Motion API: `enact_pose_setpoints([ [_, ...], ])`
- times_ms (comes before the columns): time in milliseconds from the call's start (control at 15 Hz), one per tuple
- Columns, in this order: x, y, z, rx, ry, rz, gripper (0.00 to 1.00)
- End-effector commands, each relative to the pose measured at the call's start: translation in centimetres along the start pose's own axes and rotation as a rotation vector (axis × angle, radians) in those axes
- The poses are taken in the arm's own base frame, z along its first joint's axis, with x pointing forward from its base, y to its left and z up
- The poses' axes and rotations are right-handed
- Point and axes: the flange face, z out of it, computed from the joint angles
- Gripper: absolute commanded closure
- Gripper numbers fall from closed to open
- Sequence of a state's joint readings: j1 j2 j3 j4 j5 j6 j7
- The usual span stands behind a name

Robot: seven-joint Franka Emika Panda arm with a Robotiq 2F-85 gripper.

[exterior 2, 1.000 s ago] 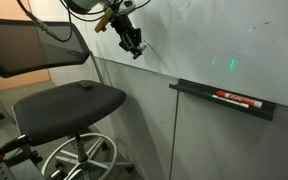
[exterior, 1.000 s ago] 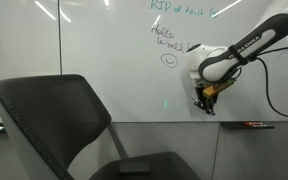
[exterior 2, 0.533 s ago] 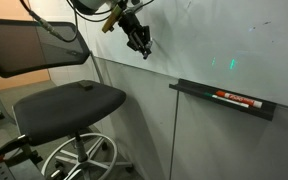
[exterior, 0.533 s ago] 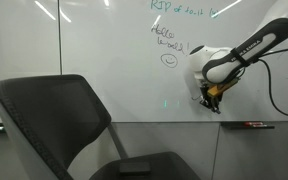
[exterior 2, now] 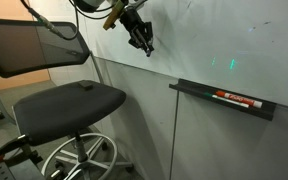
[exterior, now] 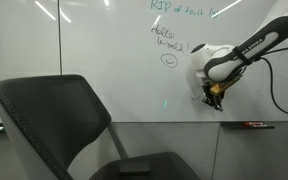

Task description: Use the marker on the chair to draw a smiley face on the whiteboard

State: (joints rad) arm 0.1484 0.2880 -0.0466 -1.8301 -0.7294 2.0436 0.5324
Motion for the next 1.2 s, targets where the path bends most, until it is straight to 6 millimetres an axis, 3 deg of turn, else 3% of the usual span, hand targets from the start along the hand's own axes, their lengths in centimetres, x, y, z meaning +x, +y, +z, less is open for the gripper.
enact_pose_setpoints([
  [0,-2.6,1.0,-1.1,0.002,-0.057,-0.044,0.92],
  [200,-4.4,1.5,-2.4,0.004,-0.093,-0.067,0.92],
  [333,-5.1,1.5,-4.3,0.014,-0.073,-0.086,0.92],
  [733,-5.3,0.0,-9.6,0.065,0.001,-0.125,0.92],
  [1133,-3.9,-1.6,-10.4,0.067,0.032,-0.138,0.92],
])
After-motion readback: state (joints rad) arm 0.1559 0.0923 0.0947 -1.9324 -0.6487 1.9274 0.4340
